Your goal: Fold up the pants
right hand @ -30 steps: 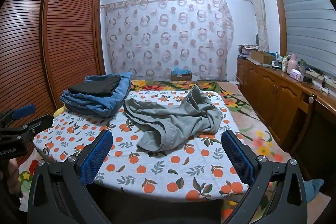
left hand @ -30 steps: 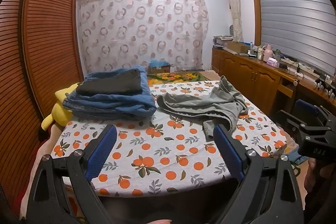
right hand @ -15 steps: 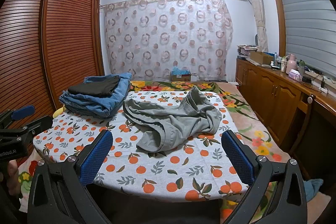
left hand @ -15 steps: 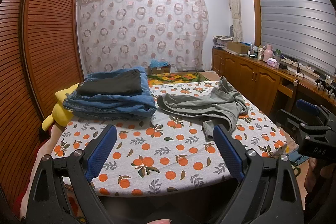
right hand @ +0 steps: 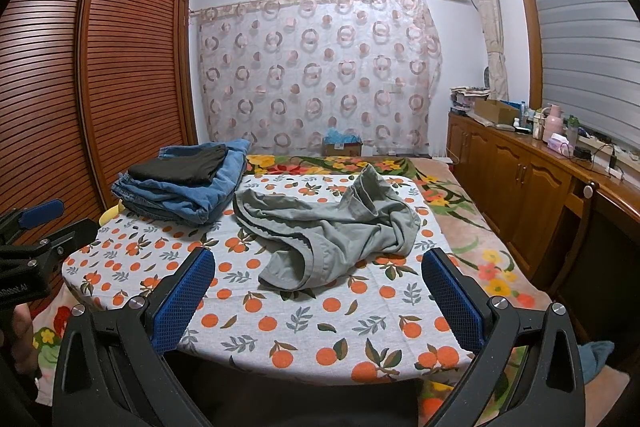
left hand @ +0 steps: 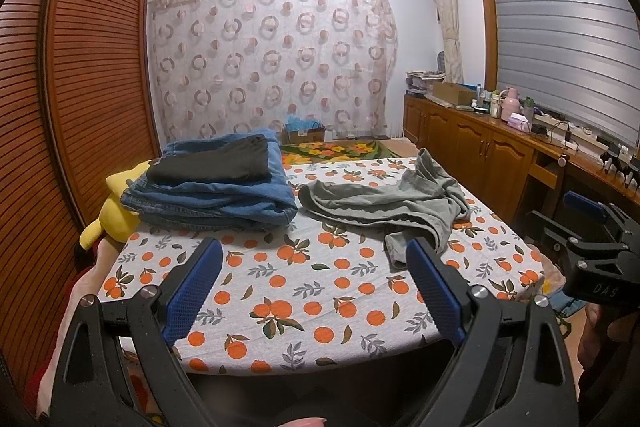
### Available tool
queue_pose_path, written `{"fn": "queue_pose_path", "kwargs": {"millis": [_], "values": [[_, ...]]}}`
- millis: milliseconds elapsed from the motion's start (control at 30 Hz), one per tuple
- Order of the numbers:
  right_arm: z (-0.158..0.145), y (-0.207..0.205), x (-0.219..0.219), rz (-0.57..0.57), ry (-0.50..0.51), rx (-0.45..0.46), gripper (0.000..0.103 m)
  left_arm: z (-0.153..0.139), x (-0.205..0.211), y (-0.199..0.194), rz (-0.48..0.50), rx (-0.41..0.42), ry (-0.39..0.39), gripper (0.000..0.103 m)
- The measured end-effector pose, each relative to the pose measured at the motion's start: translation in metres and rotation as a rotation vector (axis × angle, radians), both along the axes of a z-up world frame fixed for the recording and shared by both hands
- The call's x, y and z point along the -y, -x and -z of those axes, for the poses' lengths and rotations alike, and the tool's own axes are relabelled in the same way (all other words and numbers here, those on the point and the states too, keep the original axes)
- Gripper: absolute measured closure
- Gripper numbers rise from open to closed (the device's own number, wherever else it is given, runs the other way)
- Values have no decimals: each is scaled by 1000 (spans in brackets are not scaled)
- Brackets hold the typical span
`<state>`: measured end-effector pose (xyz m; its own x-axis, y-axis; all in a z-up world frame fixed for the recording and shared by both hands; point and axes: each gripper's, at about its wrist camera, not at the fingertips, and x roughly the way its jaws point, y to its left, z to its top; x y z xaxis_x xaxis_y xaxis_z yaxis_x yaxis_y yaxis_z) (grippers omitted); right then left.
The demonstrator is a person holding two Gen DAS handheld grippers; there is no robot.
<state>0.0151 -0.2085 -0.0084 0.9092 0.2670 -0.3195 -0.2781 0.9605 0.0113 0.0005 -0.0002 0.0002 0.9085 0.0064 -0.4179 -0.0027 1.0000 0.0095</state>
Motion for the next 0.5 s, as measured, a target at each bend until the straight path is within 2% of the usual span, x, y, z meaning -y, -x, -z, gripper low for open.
{"fn": "queue_pose_path", "kwargs": {"millis": [500], "values": [[-1, 1, 0, 1, -1, 2, 0, 0, 0, 0, 0, 4, -1, 10]]}}
